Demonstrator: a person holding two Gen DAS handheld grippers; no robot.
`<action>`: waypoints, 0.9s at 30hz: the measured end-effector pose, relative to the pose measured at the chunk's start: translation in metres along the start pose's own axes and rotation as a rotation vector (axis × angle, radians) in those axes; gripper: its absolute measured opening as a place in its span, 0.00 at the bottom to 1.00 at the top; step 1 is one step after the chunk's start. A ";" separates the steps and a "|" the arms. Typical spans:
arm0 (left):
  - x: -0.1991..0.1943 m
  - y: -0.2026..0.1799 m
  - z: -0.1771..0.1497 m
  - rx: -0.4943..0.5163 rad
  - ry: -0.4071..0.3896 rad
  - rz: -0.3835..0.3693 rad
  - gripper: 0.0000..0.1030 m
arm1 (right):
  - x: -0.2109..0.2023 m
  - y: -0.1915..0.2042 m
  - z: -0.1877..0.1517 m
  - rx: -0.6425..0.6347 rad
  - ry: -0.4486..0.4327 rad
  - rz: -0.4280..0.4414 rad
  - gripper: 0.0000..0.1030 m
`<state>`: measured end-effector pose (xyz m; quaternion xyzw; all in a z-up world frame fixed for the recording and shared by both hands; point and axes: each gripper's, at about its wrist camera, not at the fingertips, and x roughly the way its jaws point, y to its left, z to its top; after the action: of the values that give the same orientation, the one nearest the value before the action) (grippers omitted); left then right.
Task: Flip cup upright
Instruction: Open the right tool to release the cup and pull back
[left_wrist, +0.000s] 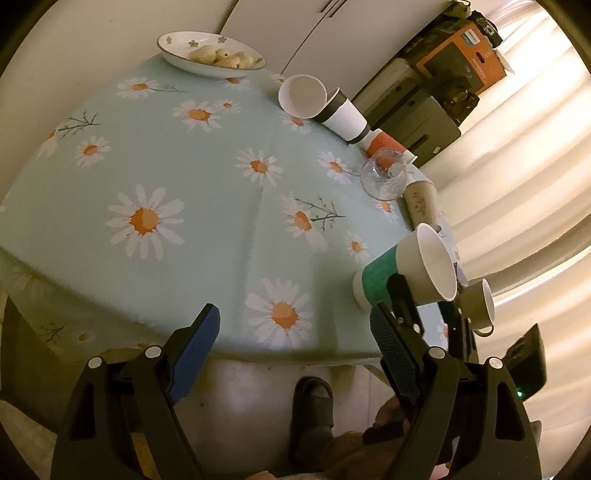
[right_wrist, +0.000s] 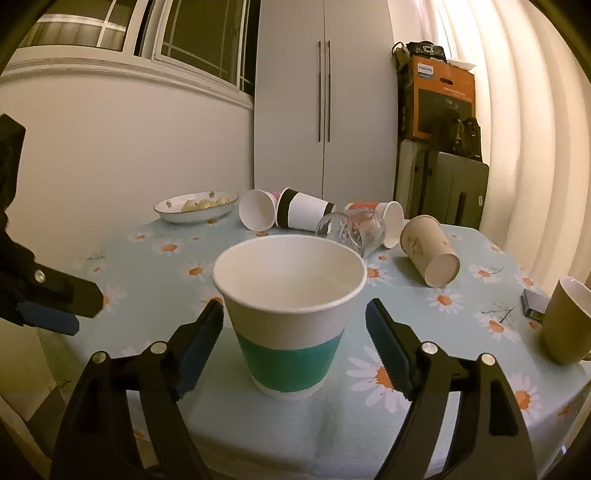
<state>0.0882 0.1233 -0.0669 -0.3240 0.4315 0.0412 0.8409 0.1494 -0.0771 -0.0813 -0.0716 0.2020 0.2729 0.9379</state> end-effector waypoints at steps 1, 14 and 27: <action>0.000 0.000 0.000 -0.001 -0.003 0.001 0.79 | -0.002 0.000 0.001 0.002 -0.005 0.000 0.78; -0.017 0.004 -0.007 0.009 -0.063 0.029 0.79 | -0.059 -0.004 0.027 -0.006 -0.084 -0.009 0.84; -0.057 -0.046 -0.036 0.283 -0.268 0.043 0.79 | -0.149 -0.047 0.051 0.067 -0.055 0.082 0.92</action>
<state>0.0436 0.0778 -0.0157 -0.1850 0.3238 0.0410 0.9270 0.0774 -0.1765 0.0281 -0.0243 0.1877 0.3059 0.9330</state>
